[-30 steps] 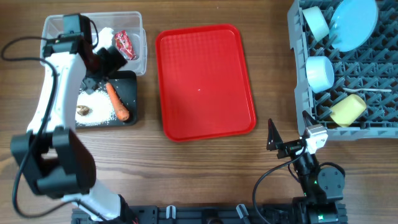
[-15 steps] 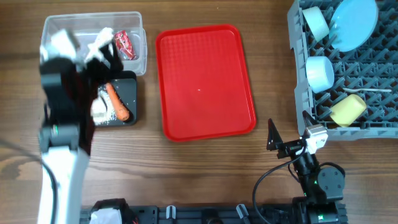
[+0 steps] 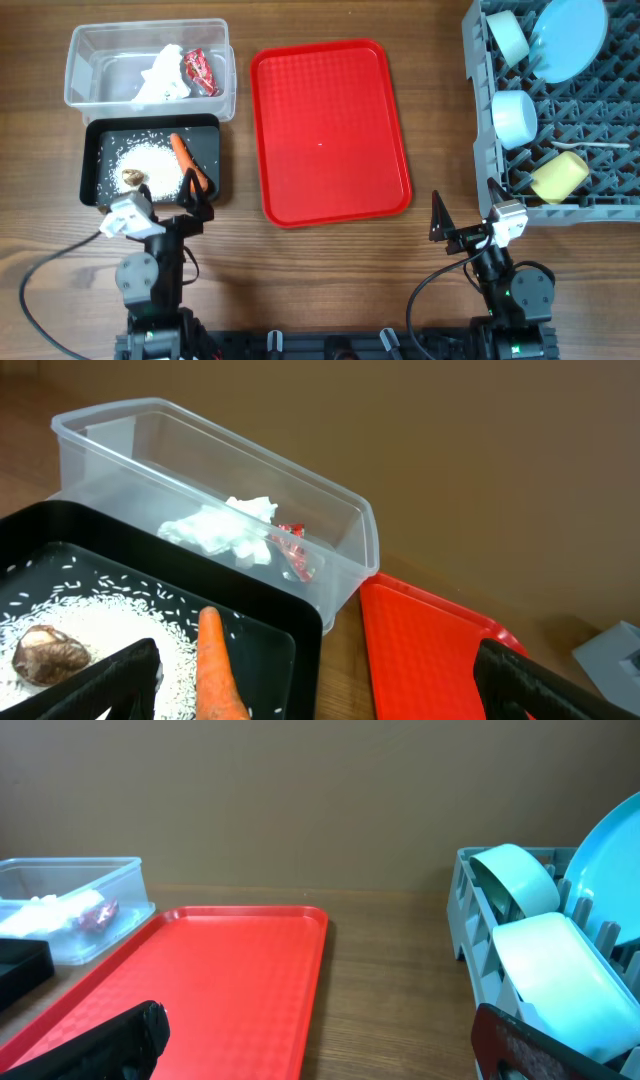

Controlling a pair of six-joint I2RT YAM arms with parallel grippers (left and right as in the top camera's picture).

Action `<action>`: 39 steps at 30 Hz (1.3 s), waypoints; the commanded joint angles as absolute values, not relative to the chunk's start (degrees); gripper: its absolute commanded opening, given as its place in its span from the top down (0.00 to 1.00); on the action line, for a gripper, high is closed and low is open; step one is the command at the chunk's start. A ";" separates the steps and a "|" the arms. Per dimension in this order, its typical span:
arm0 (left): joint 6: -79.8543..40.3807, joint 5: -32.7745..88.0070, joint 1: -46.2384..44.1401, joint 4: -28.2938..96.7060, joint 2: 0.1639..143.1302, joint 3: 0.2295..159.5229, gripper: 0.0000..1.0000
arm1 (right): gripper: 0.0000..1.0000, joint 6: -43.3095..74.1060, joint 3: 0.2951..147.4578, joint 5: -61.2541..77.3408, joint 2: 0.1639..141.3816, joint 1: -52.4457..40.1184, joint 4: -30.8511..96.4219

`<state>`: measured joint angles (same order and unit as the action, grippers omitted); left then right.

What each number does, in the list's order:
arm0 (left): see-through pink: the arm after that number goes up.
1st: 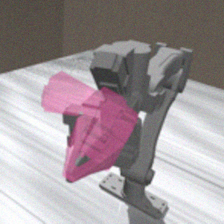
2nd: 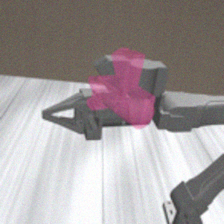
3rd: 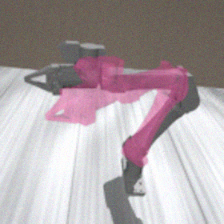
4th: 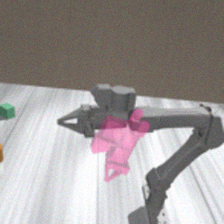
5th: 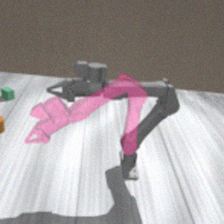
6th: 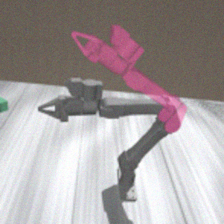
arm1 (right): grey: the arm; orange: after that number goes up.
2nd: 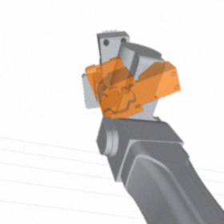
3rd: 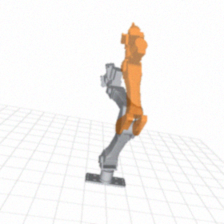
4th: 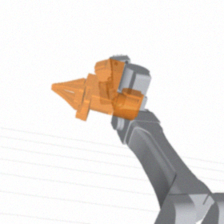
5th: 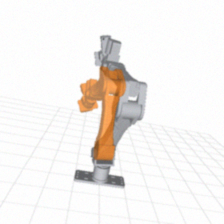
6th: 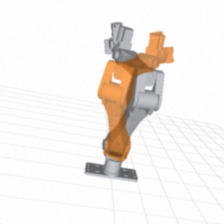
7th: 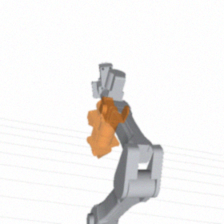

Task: Sort waste into correct bins and load items into the dishwasher rack

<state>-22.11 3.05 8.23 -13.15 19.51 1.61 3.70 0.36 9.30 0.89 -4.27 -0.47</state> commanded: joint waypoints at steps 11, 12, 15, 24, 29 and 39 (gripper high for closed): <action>-20.32 2.07 8.43 4.38 0.16 0.36 0.00 | 0.00 3.03 0.30 8.51 0.27 -4.56 -0.69; -20.29 2.07 8.43 4.38 0.16 0.36 0.00 | 0.00 3.01 0.30 8.51 0.27 -4.56 -0.67; -20.29 2.04 8.43 4.36 0.16 0.36 0.00 | 0.00 3.01 0.30 8.51 0.27 -4.56 -0.69; -20.29 2.04 9.39 4.36 0.43 0.36 0.00 | 0.00 3.01 0.30 8.51 0.27 -4.56 -0.69; -20.29 2.04 9.39 4.36 0.43 0.36 0.00 | 0.00 3.01 0.30 8.51 0.27 -4.56 -0.67; -20.29 2.04 9.39 4.36 0.43 0.36 0.00 | 0.01 3.03 0.30 8.51 0.27 -4.56 -0.67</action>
<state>-21.47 2.68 9.02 3.90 0.80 0.51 3.53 0.36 9.10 0.89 -4.27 -0.47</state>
